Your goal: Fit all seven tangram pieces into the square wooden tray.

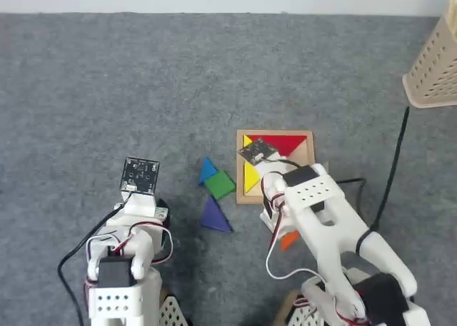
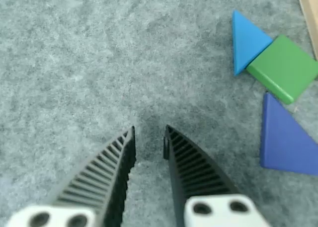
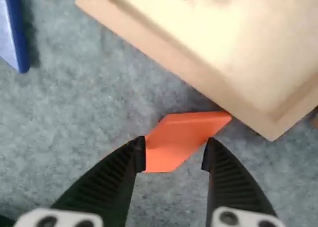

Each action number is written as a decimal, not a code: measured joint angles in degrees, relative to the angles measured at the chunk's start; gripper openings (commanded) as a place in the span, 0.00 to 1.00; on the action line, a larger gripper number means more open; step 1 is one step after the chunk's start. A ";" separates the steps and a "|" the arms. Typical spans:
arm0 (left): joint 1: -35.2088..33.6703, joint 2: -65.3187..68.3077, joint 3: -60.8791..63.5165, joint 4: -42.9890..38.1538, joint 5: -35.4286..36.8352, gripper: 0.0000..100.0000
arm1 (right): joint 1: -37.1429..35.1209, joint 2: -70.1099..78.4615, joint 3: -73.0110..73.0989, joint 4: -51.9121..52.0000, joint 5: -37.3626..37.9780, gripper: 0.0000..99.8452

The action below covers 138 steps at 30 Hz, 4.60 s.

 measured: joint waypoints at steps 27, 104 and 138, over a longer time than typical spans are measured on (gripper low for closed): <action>0.00 0.00 0.00 0.00 0.00 0.09 | -0.35 -0.97 3.08 -2.20 0.62 0.20; 0.00 0.00 0.00 0.00 0.00 0.09 | 10.46 -2.37 1.49 -3.43 10.29 0.23; 0.00 0.00 0.00 0.00 0.00 0.09 | 15.03 -2.37 -2.20 0.26 7.38 0.09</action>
